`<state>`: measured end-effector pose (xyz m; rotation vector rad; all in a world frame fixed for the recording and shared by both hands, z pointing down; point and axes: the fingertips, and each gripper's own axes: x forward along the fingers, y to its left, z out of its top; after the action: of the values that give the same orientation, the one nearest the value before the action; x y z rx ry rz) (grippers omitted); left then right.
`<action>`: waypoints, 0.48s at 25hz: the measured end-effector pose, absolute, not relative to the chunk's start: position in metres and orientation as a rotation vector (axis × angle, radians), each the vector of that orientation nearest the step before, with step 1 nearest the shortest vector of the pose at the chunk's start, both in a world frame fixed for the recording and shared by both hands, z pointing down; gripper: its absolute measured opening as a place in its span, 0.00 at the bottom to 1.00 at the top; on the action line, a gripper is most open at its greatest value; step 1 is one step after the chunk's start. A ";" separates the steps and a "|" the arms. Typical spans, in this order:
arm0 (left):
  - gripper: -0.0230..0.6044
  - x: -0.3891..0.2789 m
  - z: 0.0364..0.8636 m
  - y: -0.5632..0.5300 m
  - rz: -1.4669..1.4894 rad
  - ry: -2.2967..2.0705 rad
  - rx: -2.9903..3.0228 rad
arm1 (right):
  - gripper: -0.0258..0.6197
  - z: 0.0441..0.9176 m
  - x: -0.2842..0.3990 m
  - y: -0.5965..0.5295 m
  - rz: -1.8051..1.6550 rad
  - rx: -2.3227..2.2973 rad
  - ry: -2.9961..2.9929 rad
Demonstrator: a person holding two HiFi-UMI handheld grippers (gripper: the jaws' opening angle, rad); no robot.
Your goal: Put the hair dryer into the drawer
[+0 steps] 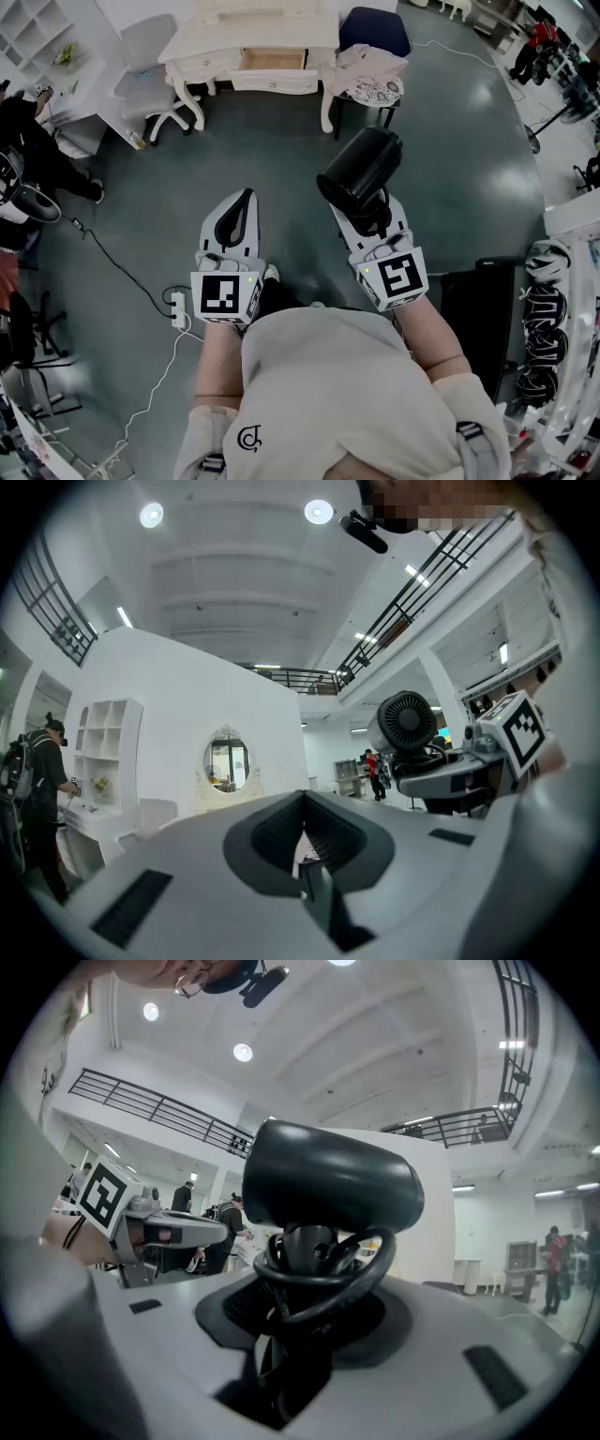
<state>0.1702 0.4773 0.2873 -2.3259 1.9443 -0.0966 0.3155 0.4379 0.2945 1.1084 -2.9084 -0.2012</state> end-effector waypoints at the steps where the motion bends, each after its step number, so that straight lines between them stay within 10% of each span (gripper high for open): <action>1: 0.06 0.171 0.287 0.476 -0.097 1.940 -2.328 | 0.31 0.295 0.316 0.437 -0.198 1.107 -2.911; 12: 0.06 0.172 0.296 0.467 -0.101 1.959 -2.341 | 0.31 0.306 0.315 0.430 -0.126 1.059 -2.937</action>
<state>0.1722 0.4668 0.2962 -2.3405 1.9588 -0.1015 0.3145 0.4295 0.3062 1.0591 -2.9369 -0.1263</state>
